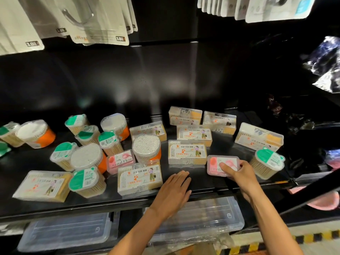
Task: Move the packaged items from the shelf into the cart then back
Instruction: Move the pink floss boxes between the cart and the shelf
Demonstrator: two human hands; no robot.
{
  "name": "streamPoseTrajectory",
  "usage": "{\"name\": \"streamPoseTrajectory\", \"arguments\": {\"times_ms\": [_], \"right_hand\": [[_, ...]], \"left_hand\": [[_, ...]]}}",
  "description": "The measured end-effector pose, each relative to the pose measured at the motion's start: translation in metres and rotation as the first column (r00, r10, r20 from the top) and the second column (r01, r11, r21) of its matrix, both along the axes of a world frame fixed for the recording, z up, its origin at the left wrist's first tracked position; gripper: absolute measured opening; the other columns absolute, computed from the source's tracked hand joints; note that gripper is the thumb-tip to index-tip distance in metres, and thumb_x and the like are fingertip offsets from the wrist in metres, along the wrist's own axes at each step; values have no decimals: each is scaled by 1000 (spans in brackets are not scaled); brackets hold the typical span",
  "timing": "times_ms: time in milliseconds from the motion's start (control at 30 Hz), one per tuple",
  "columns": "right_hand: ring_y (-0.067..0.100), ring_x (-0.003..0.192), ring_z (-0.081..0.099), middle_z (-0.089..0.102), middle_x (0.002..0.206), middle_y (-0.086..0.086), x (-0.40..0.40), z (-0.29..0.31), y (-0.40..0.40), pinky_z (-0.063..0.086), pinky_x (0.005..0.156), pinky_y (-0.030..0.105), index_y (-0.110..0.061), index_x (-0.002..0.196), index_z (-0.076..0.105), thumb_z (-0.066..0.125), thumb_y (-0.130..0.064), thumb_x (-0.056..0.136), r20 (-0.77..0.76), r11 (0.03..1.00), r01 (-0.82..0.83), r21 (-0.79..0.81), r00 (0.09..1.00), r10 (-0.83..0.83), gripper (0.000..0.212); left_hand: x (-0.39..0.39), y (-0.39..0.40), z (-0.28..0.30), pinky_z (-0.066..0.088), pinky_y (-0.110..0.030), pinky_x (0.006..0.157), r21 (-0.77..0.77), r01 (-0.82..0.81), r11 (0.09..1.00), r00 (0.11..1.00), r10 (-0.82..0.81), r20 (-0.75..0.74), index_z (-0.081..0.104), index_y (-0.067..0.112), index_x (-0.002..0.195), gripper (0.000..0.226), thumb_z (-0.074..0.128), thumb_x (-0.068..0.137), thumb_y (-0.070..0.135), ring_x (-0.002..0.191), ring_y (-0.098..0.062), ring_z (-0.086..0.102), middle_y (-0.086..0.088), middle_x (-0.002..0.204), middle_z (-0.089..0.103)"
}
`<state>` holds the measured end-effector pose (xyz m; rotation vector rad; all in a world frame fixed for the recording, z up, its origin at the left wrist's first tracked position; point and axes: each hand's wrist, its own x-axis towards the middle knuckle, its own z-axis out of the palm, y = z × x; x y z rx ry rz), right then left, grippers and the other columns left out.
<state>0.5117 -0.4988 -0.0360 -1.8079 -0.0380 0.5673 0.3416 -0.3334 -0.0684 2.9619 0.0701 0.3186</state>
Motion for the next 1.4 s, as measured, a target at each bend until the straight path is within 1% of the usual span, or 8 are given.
{"name": "streamPoseTrajectory", "arguments": {"times_ms": [133, 333, 467, 667, 800, 900, 1000, 1400], "right_hand": [[25, 103, 63, 65, 112, 10, -10, 30, 10, 50, 95, 43, -9, 122, 53, 76, -20, 78, 45, 994, -1, 109, 999, -4, 51], [19, 102, 64, 66, 112, 4, -39, 70, 57, 51, 85, 31, -12, 124, 54, 73, -17, 79, 83, 953, -125, 276, 991, 106, 49], [15, 103, 64, 67, 112, 1, -61, 79, 92, 50, 84, 29, -17, 123, 54, 71, -15, 81, 69, 926, -217, 311, 976, 205, 45], [13, 102, 62, 65, 112, 0, -82, 71, 121, 47, 79, 23, -17, 124, 51, 73, -21, 80, 85, 920, -285, 269, 959, 272, 49], [18, 104, 62, 65, 112, 3, -84, 66, 127, 48, 87, 30, -15, 123, 51, 74, -19, 79, 72, 925, -286, 251, 958, 277, 50], [15, 101, 62, 65, 109, 2, -83, 66, 129, 47, 80, 24, -15, 122, 51, 73, -15, 80, 64, 922, -272, 275, 962, 265, 47], [14, 98, 63, 66, 107, 1, -83, 66, 131, 47, 76, 23, -17, 119, 51, 73, -14, 81, 56, 921, -266, 286, 964, 261, 44], [19, 98, 67, 70, 106, 4, -77, 58, 134, 52, 82, 31, -13, 117, 55, 71, -12, 82, 1, 884, -304, 355, 946, 324, 38]], "left_hand": [[-13, 11, 37, 53, -25, 86, -61, -57, 996, 985, 67, 159, 66, 14, 111, 33, 48, 90, 33, 100, -13, 64, -1, 114, 66], [-61, 80, 70, 42, -32, 93, -164, -443, 882, 836, 472, 280, 63, 7, 113, 29, 46, 94, 21, 104, -20, 54, -10, 111, 64], [-62, 107, 69, 44, -40, 86, -356, -714, 604, 632, 774, 46, 53, 6, 114, 29, 43, 98, 28, 102, -28, 53, -13, 112, 59], [-36, 116, 65, 43, -33, 92, -101, -941, 323, 338, 913, -228, 45, 0, 126, 49, 48, 96, 37, 116, -28, 51, -16, 126, 53], [-32, 125, 50, 49, -24, 50, -64, -945, 321, 326, 911, -252, 68, 4, 77, 60, 94, 36, 39, 64, -25, 65, -11, 73, 66], [-36, 122, 61, 54, -31, 75, -91, -941, 325, 337, 893, -298, 60, -4, 111, 70, 85, 64, 42, 99, -31, 64, -19, 107, 63], [-35, 124, 57, 34, -33, 105, -143, -935, 325, 350, 911, -218, 31, 1, 138, 61, 51, 95, 40, 132, -28, 37, -16, 141, 38], [-29, 123, 56, 47, -40, 89, -250, -960, 123, 213, 902, -376, 52, 3, 125, 63, 50, 91, 56, 118, -30, 52, -14, 127, 55]]}}
